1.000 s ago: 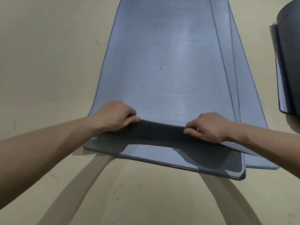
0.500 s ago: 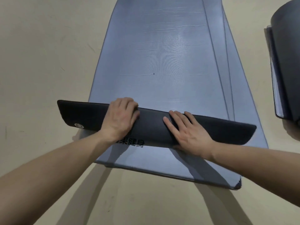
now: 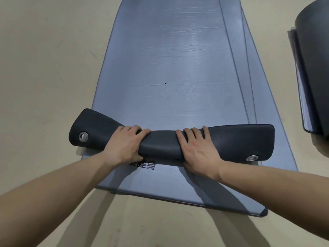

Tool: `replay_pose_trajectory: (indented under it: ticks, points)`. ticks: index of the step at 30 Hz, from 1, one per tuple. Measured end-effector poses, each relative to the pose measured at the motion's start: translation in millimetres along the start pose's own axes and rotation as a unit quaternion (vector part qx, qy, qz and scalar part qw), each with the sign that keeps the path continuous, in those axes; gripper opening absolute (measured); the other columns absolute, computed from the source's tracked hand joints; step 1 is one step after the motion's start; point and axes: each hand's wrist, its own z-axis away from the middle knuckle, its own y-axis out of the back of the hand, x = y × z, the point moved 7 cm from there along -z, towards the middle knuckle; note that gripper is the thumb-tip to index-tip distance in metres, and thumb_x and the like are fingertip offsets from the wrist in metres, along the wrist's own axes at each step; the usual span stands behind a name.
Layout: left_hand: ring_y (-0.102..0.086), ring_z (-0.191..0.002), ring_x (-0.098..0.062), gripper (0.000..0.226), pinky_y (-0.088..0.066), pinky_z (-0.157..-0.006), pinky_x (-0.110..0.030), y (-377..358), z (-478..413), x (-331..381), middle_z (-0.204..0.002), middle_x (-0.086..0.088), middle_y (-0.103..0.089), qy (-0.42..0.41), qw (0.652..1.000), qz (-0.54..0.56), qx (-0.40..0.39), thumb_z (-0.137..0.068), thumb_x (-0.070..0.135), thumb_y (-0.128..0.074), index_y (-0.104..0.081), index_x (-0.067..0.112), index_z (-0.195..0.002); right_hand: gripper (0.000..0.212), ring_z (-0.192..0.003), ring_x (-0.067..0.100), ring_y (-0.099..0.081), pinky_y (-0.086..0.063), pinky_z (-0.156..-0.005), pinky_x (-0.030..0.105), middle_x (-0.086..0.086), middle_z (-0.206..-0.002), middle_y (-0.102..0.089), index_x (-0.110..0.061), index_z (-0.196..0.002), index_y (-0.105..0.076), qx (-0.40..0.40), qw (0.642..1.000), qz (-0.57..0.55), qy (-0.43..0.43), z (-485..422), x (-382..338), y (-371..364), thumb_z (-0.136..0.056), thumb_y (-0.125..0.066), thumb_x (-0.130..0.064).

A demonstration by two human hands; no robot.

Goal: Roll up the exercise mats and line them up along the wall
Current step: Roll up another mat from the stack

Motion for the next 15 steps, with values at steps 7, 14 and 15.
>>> replay_pose_trajectory:
  ticks: [7,14,15]
  points:
    - [-0.060,-0.088,-0.026,0.065,-0.046,-0.085,-0.038,-1.7,10.1,2.5,-0.100,0.000,-0.064,0.011,0.999,-0.038,0.028,-0.069,0.054,-0.073,-0.055,0.029,-0.127,0.054,-0.076,0.033,-0.053,-0.045,-0.076,0.044,0.011,-0.103,-0.060,-0.016,-0.135,-0.048,0.005,0.999,-0.034,0.039,-7.0,-4.0,0.3,-0.084,-0.062,-0.024]
    - [-0.064,-0.078,-0.024,0.048,-0.046,-0.062,-0.034,16.0,5.4,-3.8,-0.089,0.004,-0.065,0.038,0.999,-0.004,-0.026,-0.078,0.058,-0.066,-0.051,0.029,-0.113,0.040,-0.073,0.028,-0.053,-0.034,-0.060,0.035,0.000,-0.091,-0.053,-0.025,-0.117,-0.045,-0.051,0.992,-0.108,0.038,-15.4,6.9,23.3,-0.089,-0.065,-0.044]
    - [-0.063,-0.077,-0.023,0.048,-0.046,-0.063,-0.034,21.5,-0.2,-7.3,-0.088,0.005,-0.065,0.038,0.998,0.017,-0.051,-0.075,0.059,-0.068,-0.052,0.031,-0.110,0.043,-0.077,0.027,-0.057,-0.038,-0.062,0.035,-0.002,-0.093,-0.058,-0.028,-0.115,-0.046,-0.073,0.988,-0.130,0.039,-20.8,11.9,29.2,-0.083,-0.070,-0.045]
